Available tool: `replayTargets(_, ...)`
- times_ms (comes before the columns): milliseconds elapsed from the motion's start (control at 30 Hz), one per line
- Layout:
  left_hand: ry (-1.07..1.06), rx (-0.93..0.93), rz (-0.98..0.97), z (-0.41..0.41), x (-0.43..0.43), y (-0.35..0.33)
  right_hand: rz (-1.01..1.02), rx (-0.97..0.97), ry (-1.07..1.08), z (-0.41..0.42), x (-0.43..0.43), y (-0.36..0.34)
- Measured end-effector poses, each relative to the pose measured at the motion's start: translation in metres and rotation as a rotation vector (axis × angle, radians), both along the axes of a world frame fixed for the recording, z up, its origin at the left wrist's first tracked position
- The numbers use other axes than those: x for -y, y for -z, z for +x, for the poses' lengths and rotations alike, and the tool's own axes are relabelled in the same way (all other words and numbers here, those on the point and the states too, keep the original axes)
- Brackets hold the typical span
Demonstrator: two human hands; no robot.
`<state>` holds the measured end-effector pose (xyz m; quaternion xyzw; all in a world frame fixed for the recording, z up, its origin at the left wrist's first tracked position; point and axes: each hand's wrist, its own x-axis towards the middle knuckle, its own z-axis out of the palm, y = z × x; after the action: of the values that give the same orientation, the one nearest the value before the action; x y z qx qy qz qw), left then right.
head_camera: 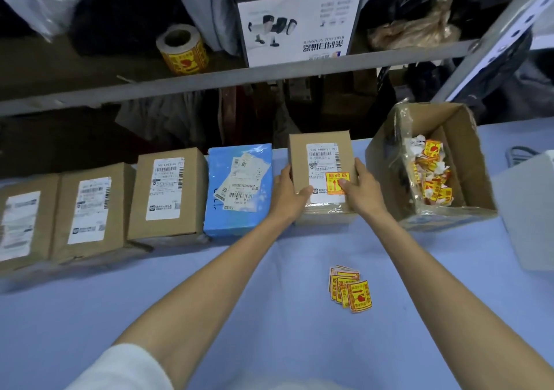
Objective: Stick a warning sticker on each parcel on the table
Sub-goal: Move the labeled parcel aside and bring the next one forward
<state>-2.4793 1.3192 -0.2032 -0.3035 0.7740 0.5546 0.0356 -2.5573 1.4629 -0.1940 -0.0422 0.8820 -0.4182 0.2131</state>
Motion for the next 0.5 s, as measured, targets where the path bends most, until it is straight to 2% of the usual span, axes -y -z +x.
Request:
replayTargets(167,0.106,-0.007,-0.095,0.001,0.004,0.005,0.022,-0.076,0.001,0.006,0.002,-0.008)
replayTargets(233,0.076,-0.031,-0.123,0.008,0.012,-0.009,0.109,-0.196,-0.037,0.011,0.005,-0.009)
replayTargets(300,-0.023,-0.072,-0.247,0.02,0.03,-0.016,0.187,-0.352,-0.059,0.02,0.012,-0.012)
replayTargets(400,-0.126,-0.04,-0.389,0.044,0.065,-0.018,0.158,-0.576,-0.112,0.038,0.033,-0.023)
replayTargets(500,-0.121,0.08,-0.442,0.07,0.091,-0.013,0.031,-0.443,-0.214,0.056,0.069,-0.027)
